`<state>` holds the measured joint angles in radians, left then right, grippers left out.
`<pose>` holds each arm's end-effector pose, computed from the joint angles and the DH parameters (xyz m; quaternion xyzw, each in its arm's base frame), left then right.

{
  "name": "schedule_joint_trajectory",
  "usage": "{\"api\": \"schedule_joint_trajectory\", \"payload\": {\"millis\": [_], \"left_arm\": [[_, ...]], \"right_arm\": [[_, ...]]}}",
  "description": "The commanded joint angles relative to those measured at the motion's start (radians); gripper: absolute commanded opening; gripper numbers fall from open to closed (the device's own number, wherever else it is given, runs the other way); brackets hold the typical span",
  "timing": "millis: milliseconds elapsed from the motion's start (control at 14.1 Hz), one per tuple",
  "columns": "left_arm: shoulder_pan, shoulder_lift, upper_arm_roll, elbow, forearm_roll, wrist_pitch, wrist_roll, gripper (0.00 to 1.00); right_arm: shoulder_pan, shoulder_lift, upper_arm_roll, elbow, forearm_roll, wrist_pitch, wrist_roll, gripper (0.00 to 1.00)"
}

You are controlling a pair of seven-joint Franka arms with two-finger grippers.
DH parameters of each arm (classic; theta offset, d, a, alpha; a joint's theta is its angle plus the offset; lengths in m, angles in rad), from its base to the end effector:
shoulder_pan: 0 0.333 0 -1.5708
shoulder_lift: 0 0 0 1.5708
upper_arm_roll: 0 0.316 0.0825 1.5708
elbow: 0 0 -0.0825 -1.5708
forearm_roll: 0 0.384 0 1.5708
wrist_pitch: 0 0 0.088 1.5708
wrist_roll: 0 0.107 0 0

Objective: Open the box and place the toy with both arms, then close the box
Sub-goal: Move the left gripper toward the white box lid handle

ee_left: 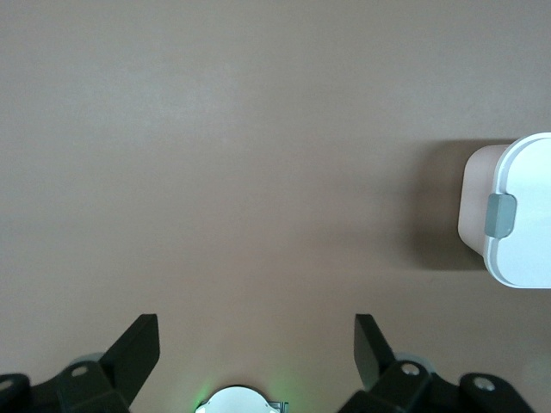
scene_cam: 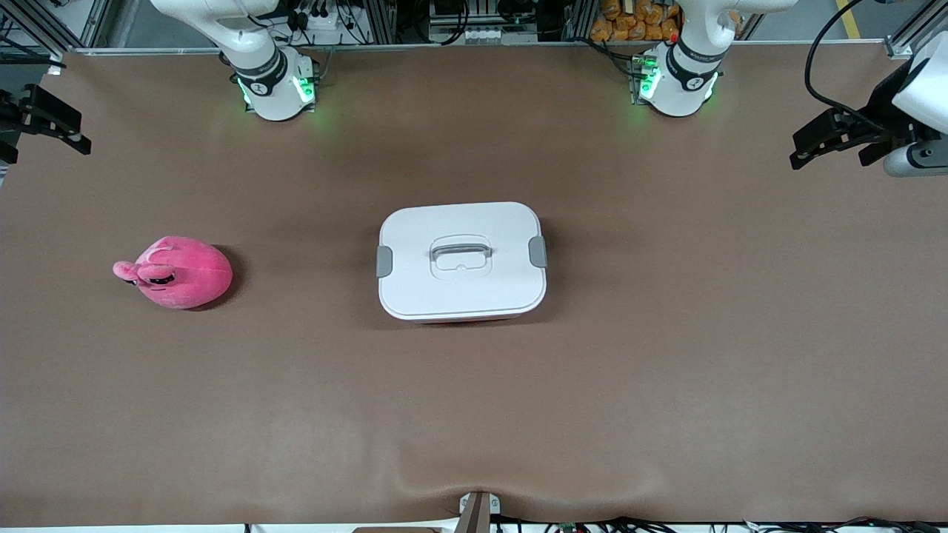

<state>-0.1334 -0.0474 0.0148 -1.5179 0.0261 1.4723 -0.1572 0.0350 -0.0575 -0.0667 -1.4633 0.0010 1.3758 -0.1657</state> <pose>0.5261 -0.0594 0.6663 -0.9997 -0.0206 -0.0026 0.0124 0.5139 -0.0175 0.6880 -0.9976 -0.0671 0.0148 0.0039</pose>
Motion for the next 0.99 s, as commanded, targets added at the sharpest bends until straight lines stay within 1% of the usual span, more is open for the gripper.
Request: {"api": "schedule_joint_trajectory", "payload": {"millis": [0, 426, 923], "left_arm": [[0.0, 0.017, -0.006, 0.03, 0.021, -0.018, -0.001, 1.0], [0.002, 0.044, -0.004, 0.042, 0.021, -0.012, -0.015, 1.0], [0.0, 0.061, -0.007, 0.041, 0.02, 0.049, -0.024, 1.0]], "right_arm": [[-0.01, 0.01, 0.005, 0.02, -0.003, -0.009, 0.011, 1.0], [-0.012, 0.015, 0.005, 0.02, -0.003, -0.008, 0.009, 1.0], [-0.009, 0.018, 0.005, 0.02, -0.003, -0.009, 0.014, 1.0]]}}
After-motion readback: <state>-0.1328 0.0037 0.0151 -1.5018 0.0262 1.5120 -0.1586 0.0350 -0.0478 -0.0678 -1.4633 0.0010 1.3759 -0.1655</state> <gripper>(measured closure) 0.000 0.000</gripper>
